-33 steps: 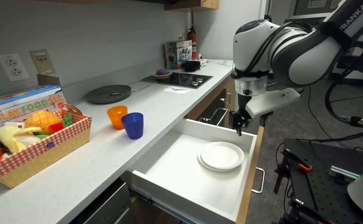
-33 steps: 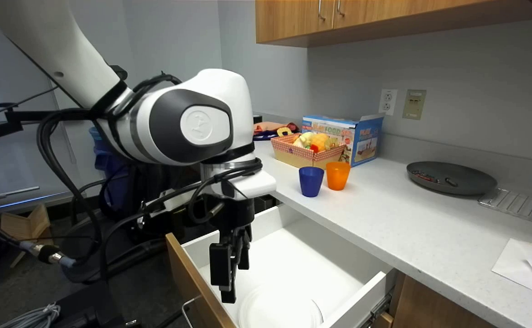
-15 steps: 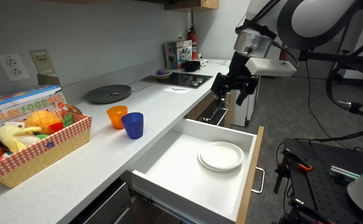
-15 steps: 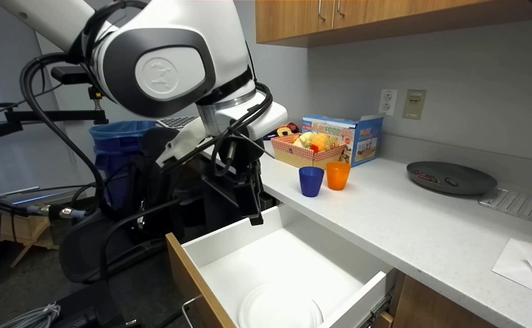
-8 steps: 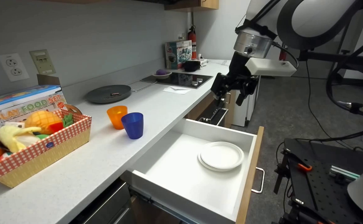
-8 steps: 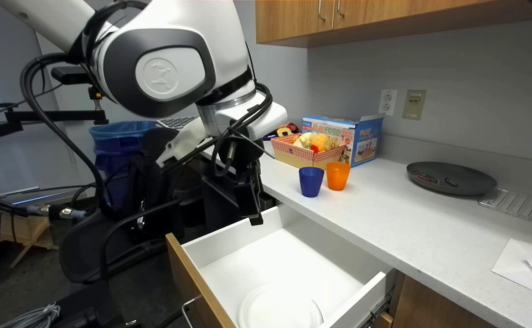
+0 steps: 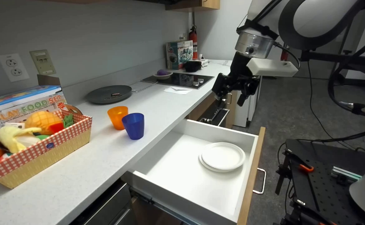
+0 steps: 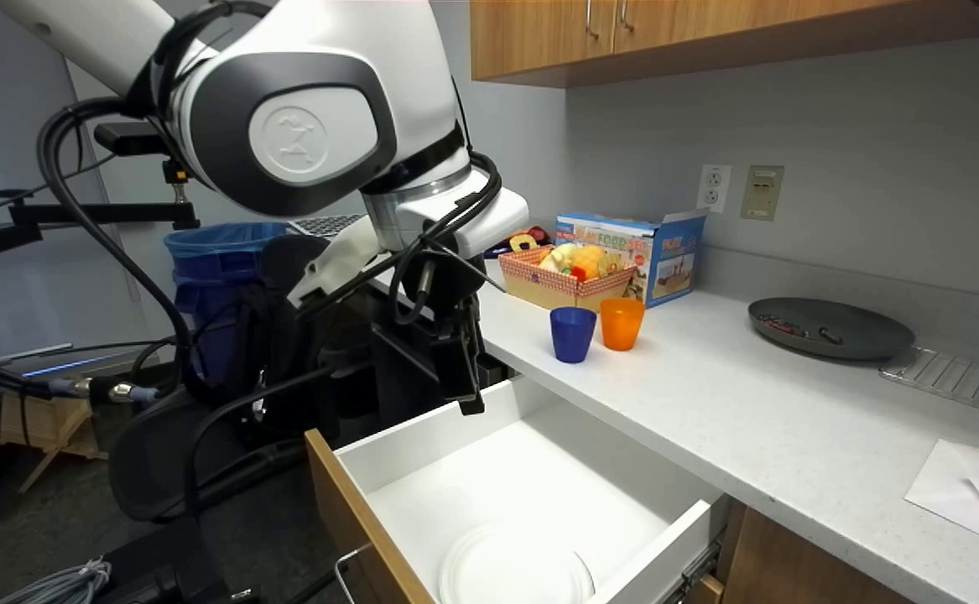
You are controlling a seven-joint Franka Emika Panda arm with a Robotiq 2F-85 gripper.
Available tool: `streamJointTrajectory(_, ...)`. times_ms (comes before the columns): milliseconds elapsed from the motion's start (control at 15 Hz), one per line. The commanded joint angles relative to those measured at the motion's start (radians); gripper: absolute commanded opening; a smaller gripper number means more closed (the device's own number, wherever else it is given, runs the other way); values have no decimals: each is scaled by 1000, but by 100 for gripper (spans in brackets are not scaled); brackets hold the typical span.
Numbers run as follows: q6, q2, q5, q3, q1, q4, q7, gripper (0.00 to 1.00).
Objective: Open the drawer on the left
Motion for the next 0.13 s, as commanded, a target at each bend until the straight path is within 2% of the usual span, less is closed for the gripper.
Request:
streamJointTrajectory(0, -3, 0, 29, 37, -35, 1, -22, 100)
streamJointTrajectory(67, -3, 0, 29, 37, -35, 1, -22, 100)
